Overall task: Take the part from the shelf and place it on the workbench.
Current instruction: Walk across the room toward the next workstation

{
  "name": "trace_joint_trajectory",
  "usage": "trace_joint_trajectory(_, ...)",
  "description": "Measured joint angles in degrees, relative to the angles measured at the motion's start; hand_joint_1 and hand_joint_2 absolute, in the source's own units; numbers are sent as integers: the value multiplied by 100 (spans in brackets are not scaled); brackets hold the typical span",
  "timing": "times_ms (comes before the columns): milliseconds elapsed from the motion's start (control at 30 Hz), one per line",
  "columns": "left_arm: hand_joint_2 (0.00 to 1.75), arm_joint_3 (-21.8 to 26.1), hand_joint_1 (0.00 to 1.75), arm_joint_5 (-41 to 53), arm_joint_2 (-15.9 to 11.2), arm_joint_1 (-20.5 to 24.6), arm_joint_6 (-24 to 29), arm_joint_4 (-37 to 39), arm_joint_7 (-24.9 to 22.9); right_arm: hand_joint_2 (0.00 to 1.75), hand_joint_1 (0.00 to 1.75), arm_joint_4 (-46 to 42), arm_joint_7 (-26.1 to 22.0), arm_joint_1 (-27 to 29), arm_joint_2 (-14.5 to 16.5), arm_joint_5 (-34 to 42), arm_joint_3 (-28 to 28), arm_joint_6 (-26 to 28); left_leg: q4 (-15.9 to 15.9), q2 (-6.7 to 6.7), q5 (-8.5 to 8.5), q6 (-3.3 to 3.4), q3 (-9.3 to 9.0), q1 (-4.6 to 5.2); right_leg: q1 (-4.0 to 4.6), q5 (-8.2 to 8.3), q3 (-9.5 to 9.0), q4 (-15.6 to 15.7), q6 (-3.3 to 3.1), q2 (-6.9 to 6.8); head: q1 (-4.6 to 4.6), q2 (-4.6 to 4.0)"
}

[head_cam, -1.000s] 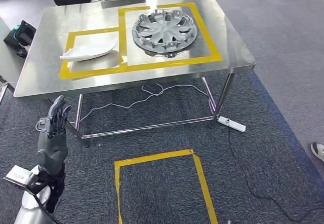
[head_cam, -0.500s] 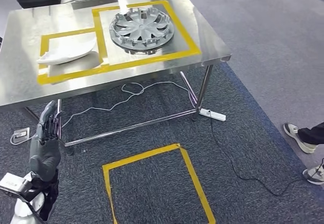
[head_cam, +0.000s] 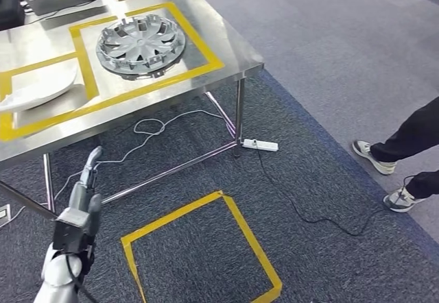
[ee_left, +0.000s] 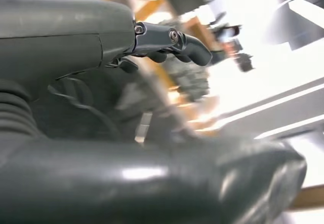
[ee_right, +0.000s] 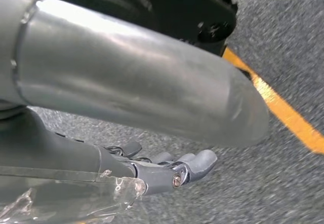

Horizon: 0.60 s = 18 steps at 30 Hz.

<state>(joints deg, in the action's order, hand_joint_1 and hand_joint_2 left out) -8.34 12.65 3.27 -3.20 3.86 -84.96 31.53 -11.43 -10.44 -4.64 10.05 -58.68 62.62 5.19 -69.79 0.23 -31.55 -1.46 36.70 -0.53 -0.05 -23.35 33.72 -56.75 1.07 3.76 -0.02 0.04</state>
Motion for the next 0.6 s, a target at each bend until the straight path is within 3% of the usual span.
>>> trace_joint_trajectory(67, 175, -53, 0, 240, 60, 283, 399, 877, -77, 0, 0, -1, 12, -11, -2, -42, 0, -2, 764, -217, 378, -9, -360, -41, -7, 29, 33, -20, 56, 147, 2, 0)
trace_joint_trajectory(133, 175, -73, 0, 292, 134, 556, 644, 1814, 14, 0, 0, -2, 15, -34, -7, -76, -1, -6, 1235, -422, 505, 13, -569, -61, -15, 66, 90, -36, 119, 276, 12, 0)
trace_joint_trajectory(167, 175, -73, 0, 286, 177, 672, 716, 2258, 91, 0, 0, -2, 17, -34, -10, -85, -1, -8, 1295, -443, 497, 48, -583, -48, -27, 91, 120, -29, 158, 335, 16, 0)
trace_joint_trajectory(233, 175, -72, 0, 278, 269, 871, 821, 2989, 167, 0, 0, -1, 24, -1, -19, -96, -2, -10, 1308, -319, 535, 148, -570, -32, -56, 125, 190, -10, 227, 380, 20, 0)
trace_joint_trajectory(300, 175, -69, 0, 338, 361, 1061, 980, 3583, 47, 0, 0, -1, 40, 20, -30, -113, -2, -9, 1340, -192, 576, 237, -567, -37, -44, -41, 352, -260, 274, 126, 72, 0)
trace_joint_trajectory(367, 175, -67, 0, 467, 414, 1199, 1170, 4173, -220, 0, 0, 0, 57, -3, -33, -142, -4, -10, 1351, -43, 588, 280, -560, -17, -38, -435, 683, -973, 310, -204, 125, 0)
trace_joint_trajectory(433, 175, -64, 0, 605, 445, 1290, 1319, 4759, -556, 0, 0, 0, 69, -21, -33, -180, -9, -14, 1350, 133, 584, 287, -557, -4, -59, -692, 959, -1617, 346, -315, 131, 0)
trace_joint_trajectory(467, 175, -64, 0, 664, 460, 1326, 1376, 5025, -712, 0, 0, 0, 76, -19, -33, -198, -10, -14, 1349, 215, 578, 284, -558, -8, -70, -674, 952, -1657, 363, -338, 131, 0)
trace_joint_trajectory(533, 175, -64, 0, 739, 487, 1382, 1440, 5465, -926, 0, 0, 0, 84, -14, -34, -219, -11, -14, 1346, 354, 560, 249, -572, -30, -101, -399, 590, -1085, 400, -439, 132, 0)
trace_joint_trajectory(600, 175, -64, 0, 770, 495, 1420, 1465, 5760, -991, 0, 0, 1, 85, -34, -28, -227, -13, -16, 1327, 462, 524, 162, -597, -9, -126, -157, 144, -356, 403, -715, 145, 0)
